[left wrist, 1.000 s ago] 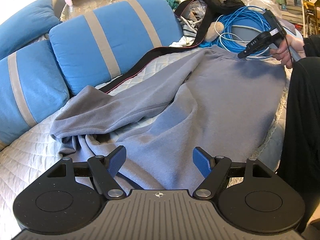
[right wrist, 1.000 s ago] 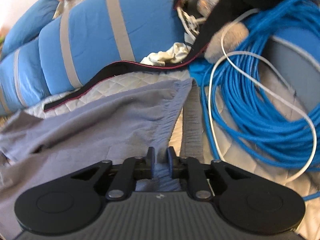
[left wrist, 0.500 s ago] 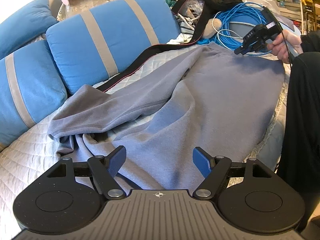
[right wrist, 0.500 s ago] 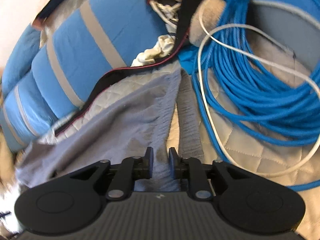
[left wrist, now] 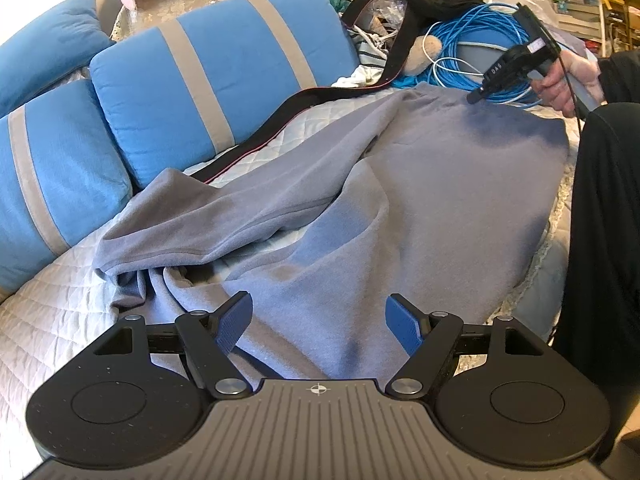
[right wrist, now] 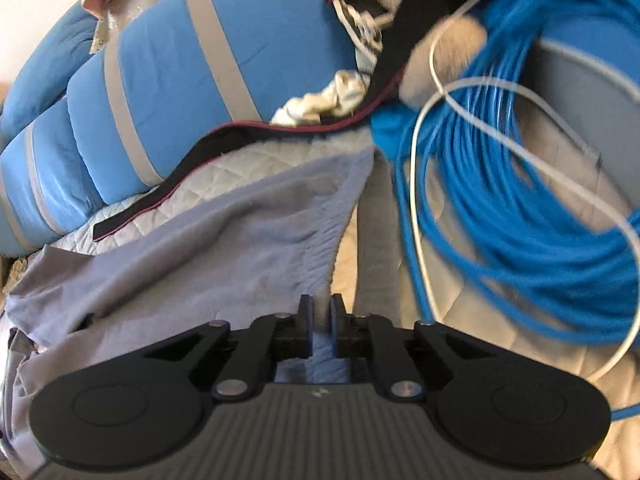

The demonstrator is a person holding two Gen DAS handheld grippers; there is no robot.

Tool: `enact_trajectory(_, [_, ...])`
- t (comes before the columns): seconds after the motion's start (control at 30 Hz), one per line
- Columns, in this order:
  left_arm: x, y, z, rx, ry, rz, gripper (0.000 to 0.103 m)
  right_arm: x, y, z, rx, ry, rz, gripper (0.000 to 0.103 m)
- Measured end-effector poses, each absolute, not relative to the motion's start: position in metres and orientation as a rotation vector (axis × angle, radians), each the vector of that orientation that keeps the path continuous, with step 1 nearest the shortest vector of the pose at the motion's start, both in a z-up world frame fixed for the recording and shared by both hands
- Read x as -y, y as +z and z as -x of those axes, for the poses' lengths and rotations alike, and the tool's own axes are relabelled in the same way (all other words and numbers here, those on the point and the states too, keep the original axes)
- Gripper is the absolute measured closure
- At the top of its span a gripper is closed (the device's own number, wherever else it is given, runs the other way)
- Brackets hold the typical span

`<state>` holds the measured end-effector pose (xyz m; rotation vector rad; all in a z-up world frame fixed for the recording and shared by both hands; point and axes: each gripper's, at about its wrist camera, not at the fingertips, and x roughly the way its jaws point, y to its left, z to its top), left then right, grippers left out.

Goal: Fold clothes
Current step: 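Hold the waistband with the right gripper and pull it straight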

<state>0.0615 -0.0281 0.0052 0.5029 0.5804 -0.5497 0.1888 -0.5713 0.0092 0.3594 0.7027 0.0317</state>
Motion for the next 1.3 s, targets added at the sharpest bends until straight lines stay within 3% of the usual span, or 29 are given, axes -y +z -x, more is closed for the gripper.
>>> enact_trajectory(0.7, [0.026,0.007,-0.058,-0.561,-0.559,-0.496,0.030,0.575,0.003,-0.195,-0.760,-0.118,-0.220,0.093])
enact_trajectory(0.73, [0.026,0.007,-0.058,-0.559,-0.559,-0.495,0.030,0.570,0.004,-0.195,-0.763,-0.123,-0.191,0.090])
enact_trajectory(0.77, [0.025,0.008,-0.058,-0.558,-0.558,-0.494,0.030,0.564,0.005,-0.194,-0.761,-0.132,-0.149,0.070])
enact_trajectory(0.83, [0.025,0.008,-0.058,-0.556,-0.555,-0.493,0.030,0.550,0.010,-0.189,-0.741,-0.143,-0.055,0.050])
enact_trajectory(0.9, [0.025,0.009,-0.058,-0.552,-0.555,-0.492,0.030,0.535,0.015,-0.181,-0.707,-0.147,0.043,0.019])
enact_trajectory(1.1, [0.027,0.009,-0.058,-0.540,-0.548,-0.501,0.030,0.482,0.033,-0.156,-0.601,-0.110,0.219,0.001])
enact_trajectory(1.3, [0.025,0.018,-0.057,-0.472,-0.540,-0.547,0.030,0.441,0.062,-0.149,-0.548,-0.028,0.187,0.000])
